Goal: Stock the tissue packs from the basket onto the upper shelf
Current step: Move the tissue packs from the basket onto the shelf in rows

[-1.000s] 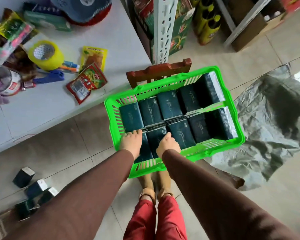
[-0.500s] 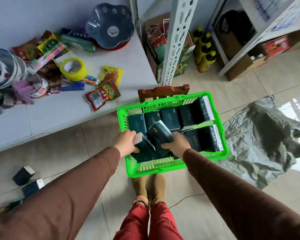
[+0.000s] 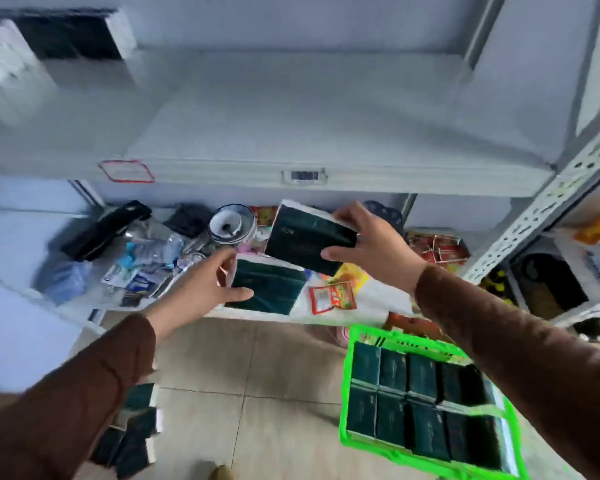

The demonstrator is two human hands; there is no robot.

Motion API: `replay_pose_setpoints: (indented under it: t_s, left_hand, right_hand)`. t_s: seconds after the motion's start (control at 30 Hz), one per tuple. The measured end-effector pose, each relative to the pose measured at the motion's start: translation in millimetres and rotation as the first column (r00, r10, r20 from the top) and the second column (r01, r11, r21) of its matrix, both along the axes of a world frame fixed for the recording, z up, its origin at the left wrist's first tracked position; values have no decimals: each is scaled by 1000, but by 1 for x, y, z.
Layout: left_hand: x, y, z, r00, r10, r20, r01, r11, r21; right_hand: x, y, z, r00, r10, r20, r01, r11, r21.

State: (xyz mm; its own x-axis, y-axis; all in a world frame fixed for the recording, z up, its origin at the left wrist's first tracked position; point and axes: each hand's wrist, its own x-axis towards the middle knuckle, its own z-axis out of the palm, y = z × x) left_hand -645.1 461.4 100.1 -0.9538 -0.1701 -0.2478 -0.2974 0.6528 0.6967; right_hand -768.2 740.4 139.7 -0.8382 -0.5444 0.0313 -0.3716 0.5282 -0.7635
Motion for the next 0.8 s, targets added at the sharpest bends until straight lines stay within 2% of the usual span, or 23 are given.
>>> replay_pose_setpoints:
  t_s: [0.1, 0.17, 0.33, 0.5, 0.7, 0.8]
  left_hand:
    - [24, -65, 54, 983, 85, -162, -79, 996, 41]
    - [35, -113, 85, 968, 131, -212, -129, 991, 23]
    - [43, -225, 146, 937, 103, -335, -116, 993, -18]
    - [16, -334, 171, 933, 108, -344, -150, 984, -97]
    - [-48, -445, 187, 948, 82, -307, -76, 997, 31]
    - [-84, -464, 170, 972, -20, -233, -21, 985, -172]
  right_hand:
    - [-4, -75, 64, 990, 89, -112, -98, 993, -74]
    - [-7, -126, 97, 978, 114, -174, -134, 985, -106]
    - [-24, -246, 151, 967, 105, -234, -153, 969, -194]
    - [-48, -347, 182, 970, 75, -232, -128, 966, -223]
    - [-107, -446, 195, 968, 33, -248, -88, 974, -211]
    - [-138, -485, 186, 978, 22, -209, -71, 971, -227]
